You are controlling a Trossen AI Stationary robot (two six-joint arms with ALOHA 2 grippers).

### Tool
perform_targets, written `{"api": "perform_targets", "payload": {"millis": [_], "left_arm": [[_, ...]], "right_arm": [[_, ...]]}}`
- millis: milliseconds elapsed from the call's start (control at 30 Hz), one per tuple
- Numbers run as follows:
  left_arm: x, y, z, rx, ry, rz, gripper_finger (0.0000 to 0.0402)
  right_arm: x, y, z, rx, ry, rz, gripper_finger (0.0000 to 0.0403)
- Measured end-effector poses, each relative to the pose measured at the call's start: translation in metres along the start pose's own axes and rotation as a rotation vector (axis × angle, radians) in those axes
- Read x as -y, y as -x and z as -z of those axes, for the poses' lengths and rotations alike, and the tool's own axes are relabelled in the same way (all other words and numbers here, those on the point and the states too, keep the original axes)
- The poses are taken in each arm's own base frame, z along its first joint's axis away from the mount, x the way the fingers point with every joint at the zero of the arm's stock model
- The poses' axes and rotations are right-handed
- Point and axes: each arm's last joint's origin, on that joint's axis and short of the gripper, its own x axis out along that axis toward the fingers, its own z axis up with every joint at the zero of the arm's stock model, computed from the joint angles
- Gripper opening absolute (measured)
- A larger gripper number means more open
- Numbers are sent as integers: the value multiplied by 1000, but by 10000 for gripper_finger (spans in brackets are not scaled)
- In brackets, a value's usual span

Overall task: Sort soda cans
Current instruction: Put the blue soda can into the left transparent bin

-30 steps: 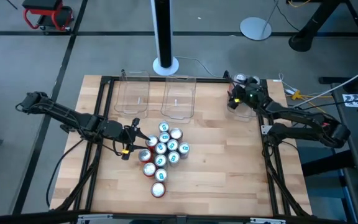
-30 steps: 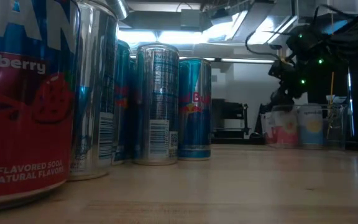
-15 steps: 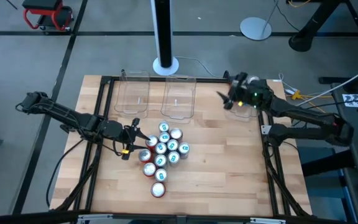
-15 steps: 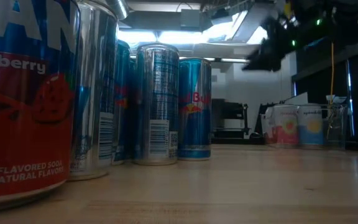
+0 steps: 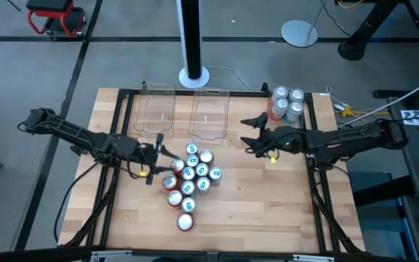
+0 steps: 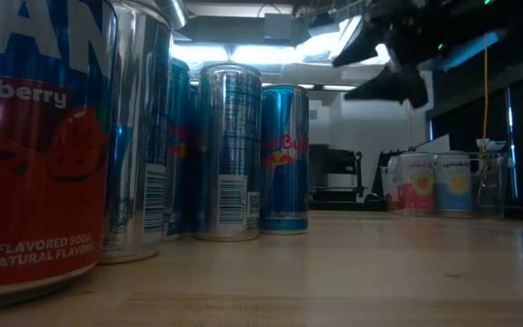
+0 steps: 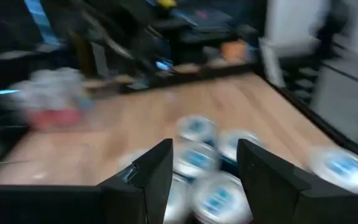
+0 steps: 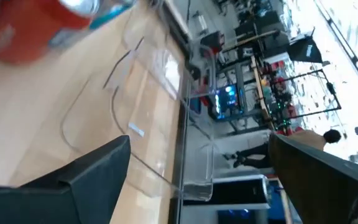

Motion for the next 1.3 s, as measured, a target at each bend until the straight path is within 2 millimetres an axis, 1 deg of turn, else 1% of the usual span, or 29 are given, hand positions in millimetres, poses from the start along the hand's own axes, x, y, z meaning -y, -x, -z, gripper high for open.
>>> {"api": "perform_targets", "payload": {"millis": [100,200,333,400,467,600,733,900,933,1000,1133,1167,1200,1233,1300], "left_arm": [[-15,-2,-2,17,0,-148,169],[-32,-6,-6,-10,12,-250,169],[-53,-18,-14,-120,28,-336,169],[-63,-25,-18,-194,32,-367,169],[-74,-33,-25,-245,37,-383,169],[-86,-45,-35,-375,10,-334,169],[-86,-49,-42,-443,1,-307,169],[-78,-48,-44,-463,-59,-262,163],[-76,-48,-44,-462,-74,-251,154],[-70,-48,-44,-476,-106,-224,123],[-58,-49,-45,-474,-162,-167,33],[-55,-49,-45,-471,-170,-155,17],[-52,-49,-46,-468,-174,-145,10],[-50,-50,-47,-460,-172,-139,11],[-47,-50,-48,-442,-166,-131,28]], "right_arm": [[-12,-16,-2,-21,68,-16,381],[-22,-33,-1,-44,140,-13,381],[-29,-48,1,-56,226,0,381],[-31,-50,2,-64,273,-7,381],[-28,-52,6,-81,290,1,381],[-22,-53,12,-106,281,15,381],[-22,-53,12,-103,280,17,381],[-22,-53,11,-75,239,10,381],[-22,-53,11,-67,237,11,381],[-20,-53,10,-52,230,23,381],[-15,-53,6,-24,204,83,381],[-14,-53,6,-20,206,93,381],[-12,-52,5,-15,208,104,381],[-11,-52,5,-11,216,116,381],[-9,-52,4,-4,235,135,381]]}}
